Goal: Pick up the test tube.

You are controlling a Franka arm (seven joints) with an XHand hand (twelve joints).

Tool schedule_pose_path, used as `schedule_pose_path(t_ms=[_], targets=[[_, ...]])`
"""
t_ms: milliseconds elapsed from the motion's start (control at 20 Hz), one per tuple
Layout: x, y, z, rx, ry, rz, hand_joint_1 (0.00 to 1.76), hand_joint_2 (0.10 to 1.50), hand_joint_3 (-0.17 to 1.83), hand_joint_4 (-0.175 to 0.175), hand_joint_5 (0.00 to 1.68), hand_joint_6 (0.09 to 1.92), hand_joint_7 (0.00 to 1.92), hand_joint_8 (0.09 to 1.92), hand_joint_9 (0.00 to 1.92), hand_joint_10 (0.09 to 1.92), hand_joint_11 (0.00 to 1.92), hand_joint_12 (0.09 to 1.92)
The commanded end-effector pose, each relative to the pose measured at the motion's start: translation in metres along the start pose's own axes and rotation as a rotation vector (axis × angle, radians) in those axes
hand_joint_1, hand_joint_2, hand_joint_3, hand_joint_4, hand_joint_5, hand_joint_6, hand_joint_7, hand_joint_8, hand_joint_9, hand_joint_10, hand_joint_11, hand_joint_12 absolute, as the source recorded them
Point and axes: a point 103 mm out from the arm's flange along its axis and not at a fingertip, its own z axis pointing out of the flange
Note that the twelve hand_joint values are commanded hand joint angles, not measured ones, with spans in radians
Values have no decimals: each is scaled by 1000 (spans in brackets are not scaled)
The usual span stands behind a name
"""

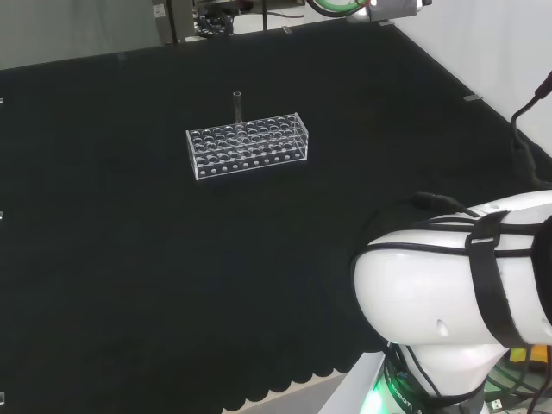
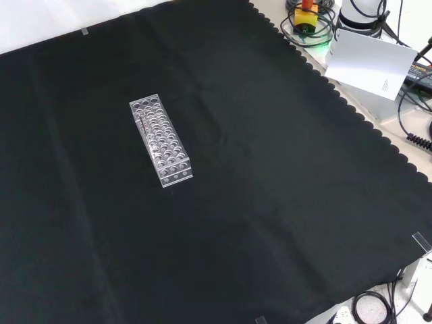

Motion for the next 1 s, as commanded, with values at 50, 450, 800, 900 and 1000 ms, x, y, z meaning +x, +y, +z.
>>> schedule_pose_path(t_ms=[50, 450, 800, 900, 1000], targets=[[0, 1, 0, -7, -7, -1, 612, 1014, -127, -5, 75, 87, 2, 278, 45, 494, 6, 1124], [-2, 21, 3, -1, 9, -38, 523, 1041, -115, -23, 0, 87, 0, 115, 0, 363, 0, 958], [-2, 66, 14, 13, 14, -81, 548, 1044, -122, -26, 0, 87, 0, 328, 0, 638, 0, 1224], [-1, 79, 18, 28, 7, -85, 557, 1046, -125, -27, 0, 87, 0, 365, 0, 677, 0, 1261], [0, 91, 23, 43, -2, -87, 561, 1048, -126, -27, 1, 87, 0, 381, 0, 696, 0, 1275]])
